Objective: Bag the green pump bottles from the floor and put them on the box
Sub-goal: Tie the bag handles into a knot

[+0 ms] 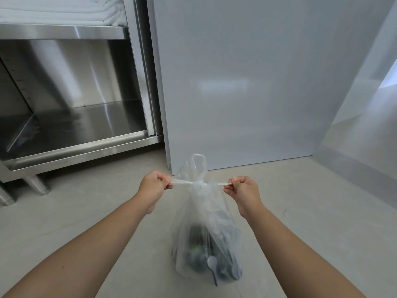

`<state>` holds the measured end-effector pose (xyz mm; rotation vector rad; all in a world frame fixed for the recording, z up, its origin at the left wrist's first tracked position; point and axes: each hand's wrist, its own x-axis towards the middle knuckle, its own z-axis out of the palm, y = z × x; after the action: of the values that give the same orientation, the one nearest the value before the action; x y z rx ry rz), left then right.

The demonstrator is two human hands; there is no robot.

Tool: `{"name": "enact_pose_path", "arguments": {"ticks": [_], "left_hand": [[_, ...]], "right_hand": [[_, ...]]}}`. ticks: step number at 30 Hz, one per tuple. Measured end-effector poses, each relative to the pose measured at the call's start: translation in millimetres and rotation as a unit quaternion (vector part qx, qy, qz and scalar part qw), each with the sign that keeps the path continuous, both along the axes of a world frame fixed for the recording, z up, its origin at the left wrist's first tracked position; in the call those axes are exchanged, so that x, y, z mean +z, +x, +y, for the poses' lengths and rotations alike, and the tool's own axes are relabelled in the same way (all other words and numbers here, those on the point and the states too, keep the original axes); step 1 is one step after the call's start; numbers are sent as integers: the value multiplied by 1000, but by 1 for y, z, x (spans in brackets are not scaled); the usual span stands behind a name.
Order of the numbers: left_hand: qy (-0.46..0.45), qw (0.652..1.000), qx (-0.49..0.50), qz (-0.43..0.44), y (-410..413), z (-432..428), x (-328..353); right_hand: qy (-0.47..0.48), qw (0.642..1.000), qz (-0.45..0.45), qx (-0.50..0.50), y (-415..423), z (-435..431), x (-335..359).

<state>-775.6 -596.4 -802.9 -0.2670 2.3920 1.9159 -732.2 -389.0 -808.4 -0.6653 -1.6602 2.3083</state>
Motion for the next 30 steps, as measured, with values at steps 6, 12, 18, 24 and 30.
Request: {"name": "enact_pose_path", "arguments": {"ticks": [6, 12, 18, 24, 30], "left_hand": [[-46, 999, -7, -12, -6, -15, -9], [-90, 996, -10, -21, -9, -36, -14], [-20, 999, -31, -39, -5, -23, -11], [153, 987, -10, -50, 7, 5, 4], [112, 992, -16, -60, 13, 18, 3]], "right_hand": [[27, 999, -14, -14, 1, 20, -7], [43, 999, -22, -18, 0, 27, -8], [78, 997, 7, -7, 4, 32, -3], [179, 984, 12, 24, 8, 23, 0], [131, 990, 16, 44, 10, 20, 0]]}}
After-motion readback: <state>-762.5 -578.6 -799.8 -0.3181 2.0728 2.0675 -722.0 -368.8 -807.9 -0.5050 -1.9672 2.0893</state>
